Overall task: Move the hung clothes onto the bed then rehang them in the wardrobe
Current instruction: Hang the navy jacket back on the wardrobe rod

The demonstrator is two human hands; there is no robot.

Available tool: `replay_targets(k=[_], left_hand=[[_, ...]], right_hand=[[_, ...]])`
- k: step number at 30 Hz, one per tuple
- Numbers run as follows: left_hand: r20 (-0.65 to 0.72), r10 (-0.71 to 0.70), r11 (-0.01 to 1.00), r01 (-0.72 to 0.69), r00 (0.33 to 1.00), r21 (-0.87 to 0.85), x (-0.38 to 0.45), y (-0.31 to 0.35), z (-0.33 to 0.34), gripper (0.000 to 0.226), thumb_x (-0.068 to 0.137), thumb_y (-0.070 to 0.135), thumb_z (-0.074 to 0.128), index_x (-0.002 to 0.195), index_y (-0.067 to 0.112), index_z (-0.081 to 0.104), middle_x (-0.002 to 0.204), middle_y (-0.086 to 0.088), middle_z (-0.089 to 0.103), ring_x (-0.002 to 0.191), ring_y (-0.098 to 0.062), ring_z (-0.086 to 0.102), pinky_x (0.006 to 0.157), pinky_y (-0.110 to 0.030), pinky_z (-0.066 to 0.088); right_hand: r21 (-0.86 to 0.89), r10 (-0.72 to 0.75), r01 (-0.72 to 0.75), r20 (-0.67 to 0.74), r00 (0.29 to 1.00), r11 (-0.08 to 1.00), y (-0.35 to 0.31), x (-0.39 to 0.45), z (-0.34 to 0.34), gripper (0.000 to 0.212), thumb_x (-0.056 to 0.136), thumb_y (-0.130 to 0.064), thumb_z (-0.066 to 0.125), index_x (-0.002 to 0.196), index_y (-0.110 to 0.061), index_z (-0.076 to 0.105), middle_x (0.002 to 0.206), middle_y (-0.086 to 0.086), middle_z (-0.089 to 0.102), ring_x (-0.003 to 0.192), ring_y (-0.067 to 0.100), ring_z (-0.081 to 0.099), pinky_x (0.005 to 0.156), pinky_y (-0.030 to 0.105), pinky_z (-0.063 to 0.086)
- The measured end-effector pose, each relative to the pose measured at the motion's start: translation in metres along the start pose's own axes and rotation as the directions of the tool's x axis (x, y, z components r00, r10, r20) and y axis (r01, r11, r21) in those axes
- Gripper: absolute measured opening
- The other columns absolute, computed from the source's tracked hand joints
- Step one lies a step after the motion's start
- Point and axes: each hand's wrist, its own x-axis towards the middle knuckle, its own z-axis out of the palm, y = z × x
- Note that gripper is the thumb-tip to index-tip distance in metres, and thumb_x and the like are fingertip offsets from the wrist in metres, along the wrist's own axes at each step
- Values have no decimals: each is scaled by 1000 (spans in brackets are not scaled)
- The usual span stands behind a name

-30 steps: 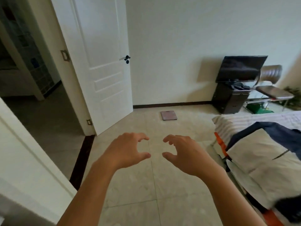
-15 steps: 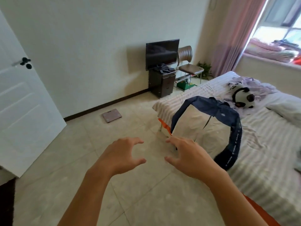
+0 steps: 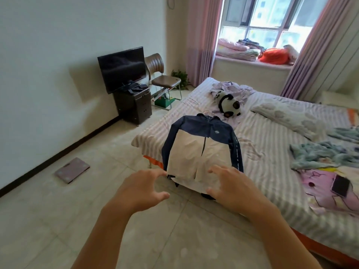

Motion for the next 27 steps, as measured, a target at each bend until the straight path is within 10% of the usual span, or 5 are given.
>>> replay_targets(k=[27], left_hand=[[99,103,993,-108,990,45,423,58,-3,66,83,56,67,142,33,45,139,11,55,125,-9,52,102,-32,45]], right_hand=[[55,140,-138,-29,990,989,214,325,-62,47,95,-44,54,138,-28,46,132,-9,54,122,12,50,94,29,42]])
